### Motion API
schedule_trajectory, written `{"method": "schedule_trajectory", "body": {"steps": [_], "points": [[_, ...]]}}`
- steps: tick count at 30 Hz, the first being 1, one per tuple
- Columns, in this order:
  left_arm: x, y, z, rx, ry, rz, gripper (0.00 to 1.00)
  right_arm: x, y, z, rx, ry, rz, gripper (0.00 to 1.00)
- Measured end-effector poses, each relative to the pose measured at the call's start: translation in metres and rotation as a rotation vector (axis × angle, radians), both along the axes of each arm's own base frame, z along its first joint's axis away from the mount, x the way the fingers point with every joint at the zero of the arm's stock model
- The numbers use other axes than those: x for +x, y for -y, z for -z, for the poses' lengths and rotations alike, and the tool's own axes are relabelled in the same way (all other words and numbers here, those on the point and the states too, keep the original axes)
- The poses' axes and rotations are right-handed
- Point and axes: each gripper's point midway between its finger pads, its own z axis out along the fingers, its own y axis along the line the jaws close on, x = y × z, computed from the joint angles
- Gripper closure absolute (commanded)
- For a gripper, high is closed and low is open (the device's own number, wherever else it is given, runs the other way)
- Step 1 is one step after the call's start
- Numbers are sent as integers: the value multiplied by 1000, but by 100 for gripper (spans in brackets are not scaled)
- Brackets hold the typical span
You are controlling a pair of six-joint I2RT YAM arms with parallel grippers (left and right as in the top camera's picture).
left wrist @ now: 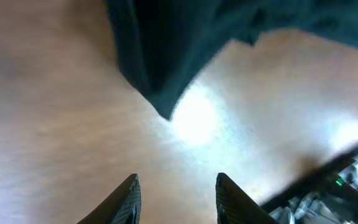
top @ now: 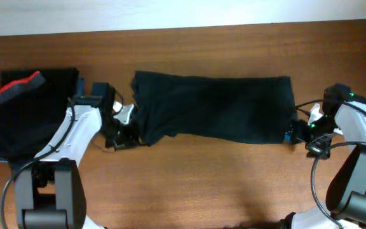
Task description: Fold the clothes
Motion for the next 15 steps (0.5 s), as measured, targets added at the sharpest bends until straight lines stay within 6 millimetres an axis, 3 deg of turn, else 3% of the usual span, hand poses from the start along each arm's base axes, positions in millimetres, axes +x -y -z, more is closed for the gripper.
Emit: {"method": "schedule_trajectory", "body": {"steps": [3,8,15], "points": [[-11,8,3,-45,-37,0,61,5,-1,2,7,25,2,11],[1,16,4,-49,30,27,61,8,-3,2,19,41,4,11],[-7,26,33,72,89,133,61,10,-3,2,23,49,8,11]]}}
